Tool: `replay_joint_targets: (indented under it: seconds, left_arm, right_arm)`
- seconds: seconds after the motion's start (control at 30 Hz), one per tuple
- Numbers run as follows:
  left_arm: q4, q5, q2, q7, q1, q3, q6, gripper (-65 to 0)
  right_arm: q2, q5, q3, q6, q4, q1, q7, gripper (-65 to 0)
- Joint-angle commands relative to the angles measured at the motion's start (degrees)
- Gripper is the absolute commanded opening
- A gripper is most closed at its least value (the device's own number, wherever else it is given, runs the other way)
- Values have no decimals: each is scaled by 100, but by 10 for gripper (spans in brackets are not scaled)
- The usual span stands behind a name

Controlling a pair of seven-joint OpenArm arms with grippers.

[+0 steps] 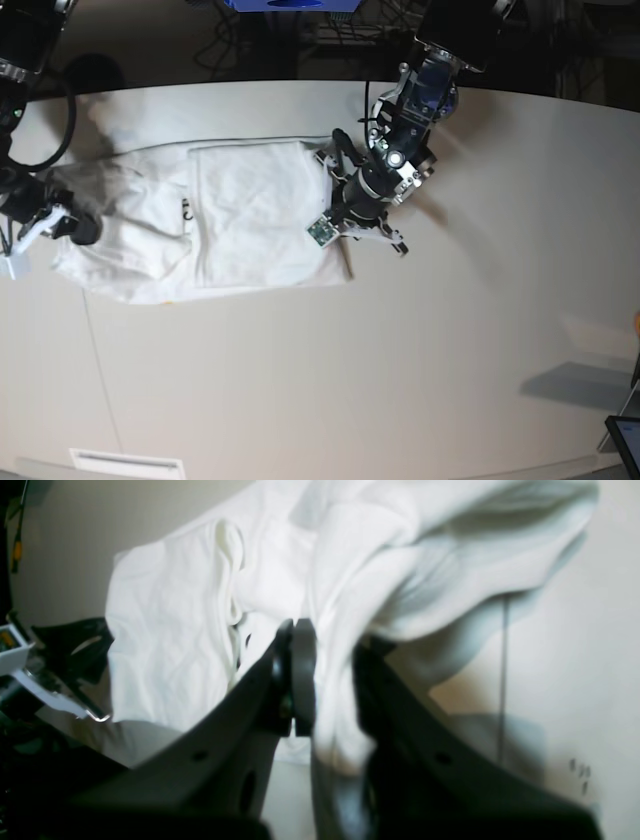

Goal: Fold the T-shirt properly
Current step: 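Fold the shirt bundle with the right gripper toward the left gripper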

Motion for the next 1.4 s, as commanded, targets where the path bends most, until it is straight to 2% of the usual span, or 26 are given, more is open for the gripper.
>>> replay_joint_targets:
  seconds: [0.0,0.1,0.57,0.8,0.9,1.07,1.17,1.37]
  left_arm:
    - [-25,-73,-1,214,21,106,-150,-650]
    - [-34,-82,8,214,-84,299,-150,-650]
    - [-350,-82,25,223,-216,378,-150,-650]
    - [-359,-73,263,249,-374,396,-150,-650]
    - [-359,-73,315,486,-383,396,-150,-650]
    - [-464,-73,377,513,-454,405,-150,-650]
    - [-543,-73,403,486,-454,405,-150,-650]
    - [-543,-73,412,486,-454,396,-150,-650]
  right_arm:
    - [112,158,23,-26,224,103,69,-649]
    - [-38,140,23,-97,575,120,-19,-649]
    - [-213,140,14,-97,1507,-47,-203,-649]
    - [-363,140,-434,-97,1551,-47,-247,-649]
    - [-460,131,-469,-106,1894,-47,-265,-649]
    - [-565,149,-548,-598,1973,-91,-274,-649]
    - [-565,140,-777,-633,1982,-126,-230,-649]
    - [-855,140,-883,-633,2070,-152,-256,-649]
